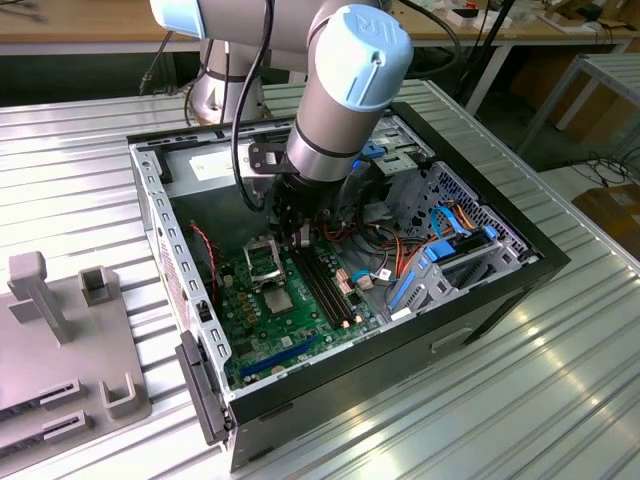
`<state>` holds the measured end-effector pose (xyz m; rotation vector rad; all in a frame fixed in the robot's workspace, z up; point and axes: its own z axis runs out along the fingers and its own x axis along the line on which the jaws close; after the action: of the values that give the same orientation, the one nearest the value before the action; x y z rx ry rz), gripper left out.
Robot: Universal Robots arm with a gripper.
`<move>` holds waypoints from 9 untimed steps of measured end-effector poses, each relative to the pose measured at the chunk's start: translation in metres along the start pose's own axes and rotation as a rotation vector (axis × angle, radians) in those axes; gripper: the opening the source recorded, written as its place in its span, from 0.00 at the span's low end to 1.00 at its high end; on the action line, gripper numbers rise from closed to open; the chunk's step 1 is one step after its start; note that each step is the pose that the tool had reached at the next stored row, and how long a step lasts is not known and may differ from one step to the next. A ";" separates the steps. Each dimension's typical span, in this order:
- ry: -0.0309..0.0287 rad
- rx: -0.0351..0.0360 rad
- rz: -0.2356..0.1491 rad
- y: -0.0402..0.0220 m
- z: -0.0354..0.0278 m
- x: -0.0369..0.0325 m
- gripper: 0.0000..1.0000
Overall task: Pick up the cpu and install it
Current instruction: 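Close the cpu cover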
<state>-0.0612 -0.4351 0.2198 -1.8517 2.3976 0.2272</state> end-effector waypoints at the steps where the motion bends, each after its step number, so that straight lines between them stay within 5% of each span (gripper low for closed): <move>1: 0.0001 -0.0003 -0.001 0.0001 -0.0005 0.0000 0.11; 9: 0.0007 -0.0026 -0.010 0.0012 -0.0051 -0.0007 0.11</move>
<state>-0.0621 -0.4350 0.2251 -1.8650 2.3890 0.2289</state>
